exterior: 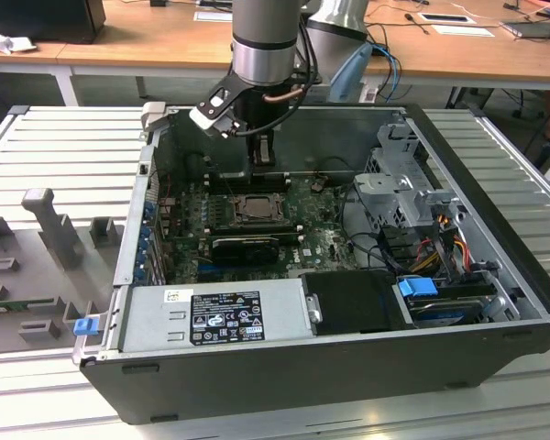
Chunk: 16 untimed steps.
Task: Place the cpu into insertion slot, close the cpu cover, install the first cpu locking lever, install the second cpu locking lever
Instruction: 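Install the first cpu locking lever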
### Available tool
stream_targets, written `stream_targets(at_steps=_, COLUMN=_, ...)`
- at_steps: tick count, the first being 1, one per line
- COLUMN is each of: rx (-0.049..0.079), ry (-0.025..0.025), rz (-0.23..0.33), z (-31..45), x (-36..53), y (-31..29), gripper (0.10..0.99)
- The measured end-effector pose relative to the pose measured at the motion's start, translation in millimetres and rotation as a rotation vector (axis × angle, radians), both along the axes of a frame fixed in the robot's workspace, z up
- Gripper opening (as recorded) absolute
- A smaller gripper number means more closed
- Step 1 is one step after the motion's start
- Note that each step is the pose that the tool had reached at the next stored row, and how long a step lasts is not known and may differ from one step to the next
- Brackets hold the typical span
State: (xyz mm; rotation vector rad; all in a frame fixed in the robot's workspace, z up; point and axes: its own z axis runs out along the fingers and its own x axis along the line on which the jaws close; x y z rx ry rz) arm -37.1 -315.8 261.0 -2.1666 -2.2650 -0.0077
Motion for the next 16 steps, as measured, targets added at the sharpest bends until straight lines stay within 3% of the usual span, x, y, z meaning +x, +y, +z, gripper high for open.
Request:
stream_targets(at_steps=9, rx=0.000, ry=0.0000, rz=0.126, z=-0.1, x=0.0, y=0.0, gripper=0.106)
stream_targets(at_steps=16, rx=0.000, ry=0.0000, rz=0.192, z=-0.1, x=0.0, y=0.0, gripper=0.106)
